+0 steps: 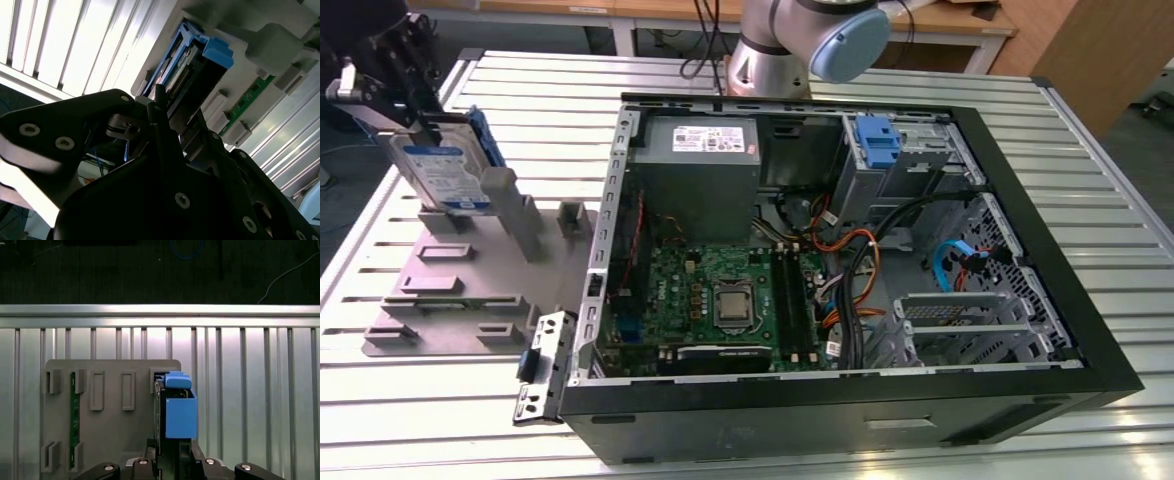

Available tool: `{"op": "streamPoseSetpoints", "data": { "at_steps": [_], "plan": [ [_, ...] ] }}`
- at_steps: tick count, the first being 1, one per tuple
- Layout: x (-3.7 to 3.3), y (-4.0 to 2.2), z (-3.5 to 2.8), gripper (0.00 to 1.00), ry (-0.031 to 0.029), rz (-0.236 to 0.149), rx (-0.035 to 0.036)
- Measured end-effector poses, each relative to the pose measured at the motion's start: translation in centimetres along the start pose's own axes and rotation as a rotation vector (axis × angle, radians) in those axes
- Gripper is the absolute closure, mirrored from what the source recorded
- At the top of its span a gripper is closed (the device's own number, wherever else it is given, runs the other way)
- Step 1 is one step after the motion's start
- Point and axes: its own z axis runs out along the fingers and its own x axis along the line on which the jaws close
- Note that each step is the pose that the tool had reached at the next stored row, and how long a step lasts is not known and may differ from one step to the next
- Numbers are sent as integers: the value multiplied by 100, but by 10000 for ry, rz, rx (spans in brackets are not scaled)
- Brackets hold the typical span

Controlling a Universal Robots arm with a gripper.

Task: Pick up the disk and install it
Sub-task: 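Pick up the disk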

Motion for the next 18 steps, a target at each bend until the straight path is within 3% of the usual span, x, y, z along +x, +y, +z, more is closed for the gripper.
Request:
{"op": "streamPoseSetpoints", "data": {
  "at_steps": [2, 18],
  "plan": [
    [-1, 1, -27, 65, 0, 0, 0],
    [-2, 1, -45, 65, -4, 1, -5]
  ]
}}
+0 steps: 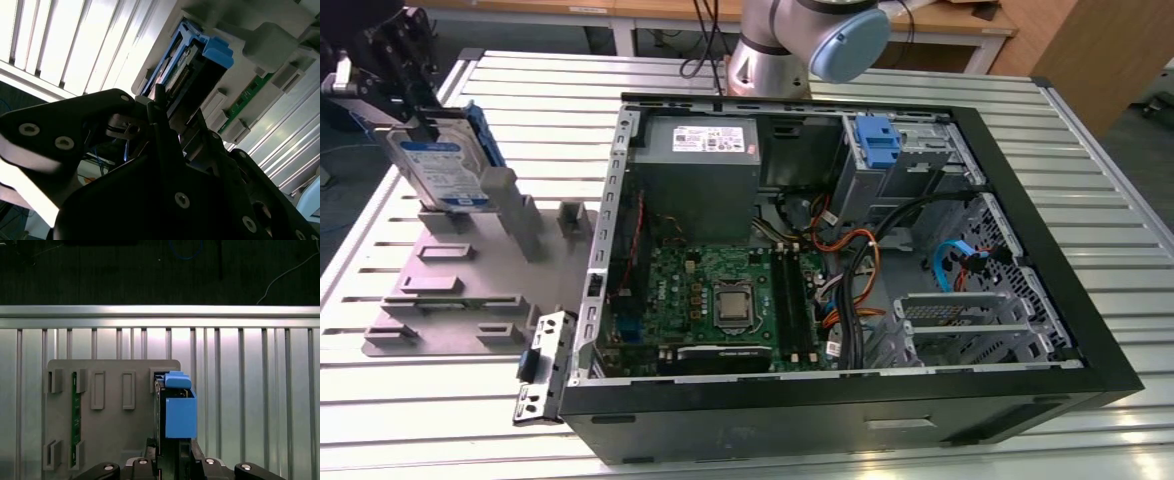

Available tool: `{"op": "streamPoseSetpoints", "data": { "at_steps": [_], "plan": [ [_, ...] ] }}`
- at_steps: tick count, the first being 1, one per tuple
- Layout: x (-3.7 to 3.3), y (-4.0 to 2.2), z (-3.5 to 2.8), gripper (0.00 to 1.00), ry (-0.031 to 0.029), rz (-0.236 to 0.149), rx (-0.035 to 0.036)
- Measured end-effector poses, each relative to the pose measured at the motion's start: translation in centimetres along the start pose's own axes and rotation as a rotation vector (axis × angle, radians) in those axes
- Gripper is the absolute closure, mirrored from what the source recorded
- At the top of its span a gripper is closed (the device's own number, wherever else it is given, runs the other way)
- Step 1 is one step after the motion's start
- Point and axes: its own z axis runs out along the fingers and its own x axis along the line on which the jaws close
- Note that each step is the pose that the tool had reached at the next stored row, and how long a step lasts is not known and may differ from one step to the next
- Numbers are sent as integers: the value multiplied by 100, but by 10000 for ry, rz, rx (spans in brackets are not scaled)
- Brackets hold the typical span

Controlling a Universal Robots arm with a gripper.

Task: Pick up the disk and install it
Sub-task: 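Pick up the disk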

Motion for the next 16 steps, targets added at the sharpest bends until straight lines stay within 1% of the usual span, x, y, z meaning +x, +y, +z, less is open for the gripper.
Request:
{"op": "streamPoseSetpoints", "data": {
  "at_steps": [2, 5, 13, 14, 16],
  "plan": [
    [-2, 0, -38, 65, -2, 0, 3],
    [-5, 1, -118, 65, -2, -1, 5],
    [-13, 4, -308, 65, -2, -1, 5],
    [-13, 4, -324, 65, -2, -1, 4],
    [-13, 4, -326, 65, -3, -1, 6]
  ]
}}
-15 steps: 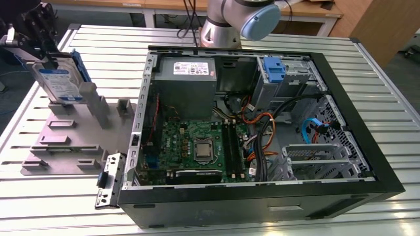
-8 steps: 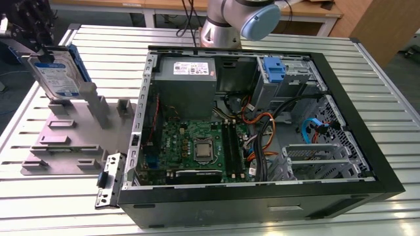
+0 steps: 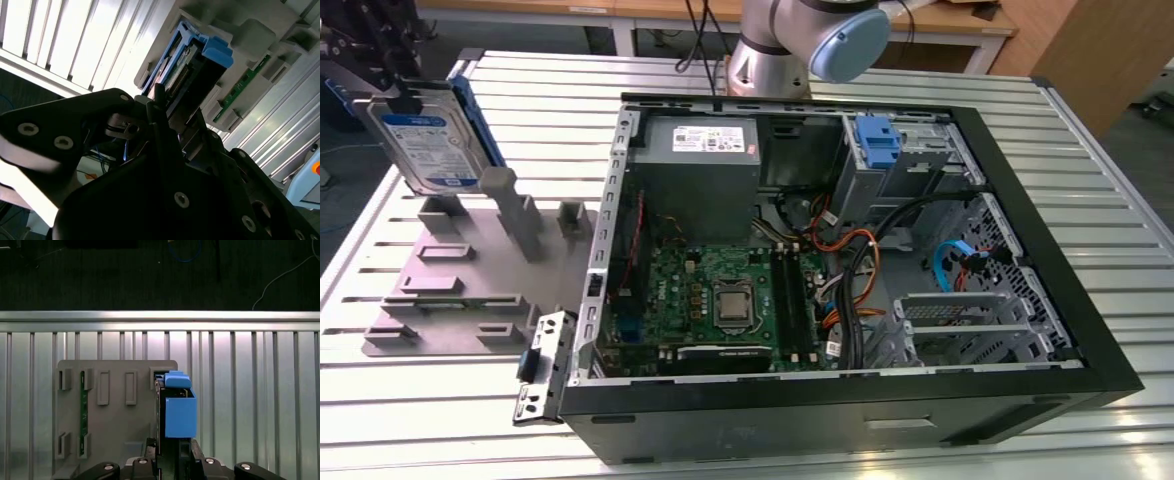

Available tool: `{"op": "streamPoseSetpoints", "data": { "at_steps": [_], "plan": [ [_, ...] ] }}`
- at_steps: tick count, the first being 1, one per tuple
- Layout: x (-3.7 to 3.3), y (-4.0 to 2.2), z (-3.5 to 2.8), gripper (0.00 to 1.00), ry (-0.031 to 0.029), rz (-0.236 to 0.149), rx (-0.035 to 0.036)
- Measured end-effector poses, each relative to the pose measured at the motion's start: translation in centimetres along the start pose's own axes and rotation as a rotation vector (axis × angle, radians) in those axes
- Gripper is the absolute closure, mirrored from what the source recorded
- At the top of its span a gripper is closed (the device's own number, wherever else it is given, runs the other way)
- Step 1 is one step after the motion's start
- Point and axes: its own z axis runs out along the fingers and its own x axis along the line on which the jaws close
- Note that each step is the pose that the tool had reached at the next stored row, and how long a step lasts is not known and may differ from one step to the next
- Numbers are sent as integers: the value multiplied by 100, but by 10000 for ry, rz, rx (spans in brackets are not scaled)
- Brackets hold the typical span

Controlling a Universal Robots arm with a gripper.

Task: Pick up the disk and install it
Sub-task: 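Pick up the disk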

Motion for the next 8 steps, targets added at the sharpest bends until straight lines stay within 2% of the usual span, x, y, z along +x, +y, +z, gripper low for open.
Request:
{"op": "streamPoseSetpoints", "data": {
  "at_steps": [3, 8],
  "plan": [
    [-1, 0, -25, 65, 1, 0, -2],
    [-1, 0, -27, 65, 1, 0, -2]
  ]
}}
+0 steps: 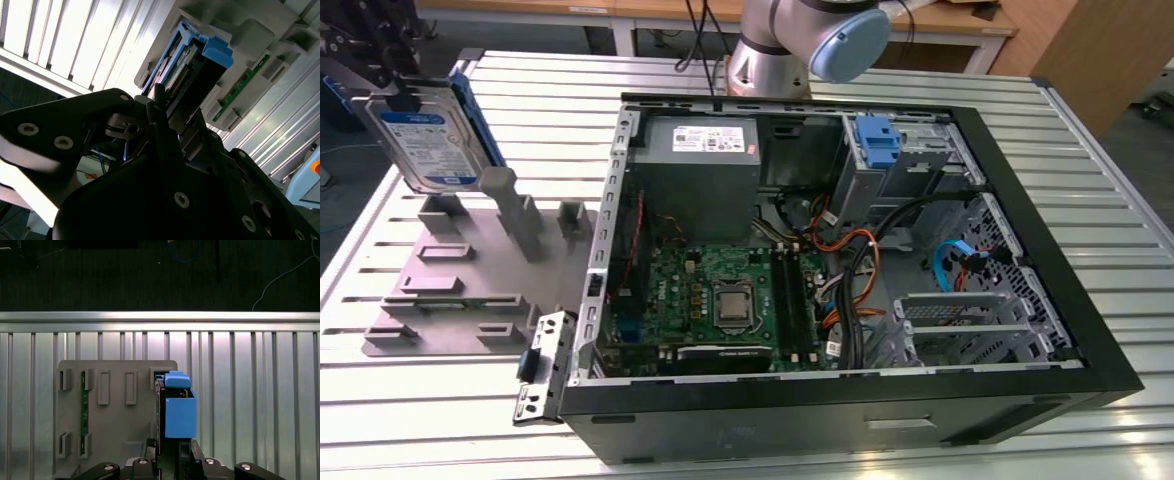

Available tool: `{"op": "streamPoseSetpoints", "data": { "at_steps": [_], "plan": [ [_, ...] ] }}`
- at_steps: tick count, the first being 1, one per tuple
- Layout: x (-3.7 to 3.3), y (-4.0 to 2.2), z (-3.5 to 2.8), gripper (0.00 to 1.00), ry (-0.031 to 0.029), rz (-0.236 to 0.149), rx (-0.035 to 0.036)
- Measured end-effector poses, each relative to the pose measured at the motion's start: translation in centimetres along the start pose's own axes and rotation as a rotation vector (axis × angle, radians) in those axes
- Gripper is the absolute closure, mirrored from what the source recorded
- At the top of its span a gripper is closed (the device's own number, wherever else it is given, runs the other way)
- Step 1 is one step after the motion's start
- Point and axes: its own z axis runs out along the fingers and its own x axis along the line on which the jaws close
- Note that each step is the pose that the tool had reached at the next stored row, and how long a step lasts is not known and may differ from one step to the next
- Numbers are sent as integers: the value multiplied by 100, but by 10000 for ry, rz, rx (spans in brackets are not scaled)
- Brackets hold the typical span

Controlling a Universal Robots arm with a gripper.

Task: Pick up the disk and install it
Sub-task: 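Pick up the disk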

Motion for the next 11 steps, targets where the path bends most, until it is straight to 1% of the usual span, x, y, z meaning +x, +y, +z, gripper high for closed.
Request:
{"op": "streamPoseSetpoints", "data": {
  "at_steps": [4, 6, 11],
  "plan": [
    [-1, 0, -13, 65, 1, 0, -1],
    [-1, 0, -30, 65, 1, 0, -2],
    [-4, 1, -98, 65, 1, 0, 0]
  ]
}}
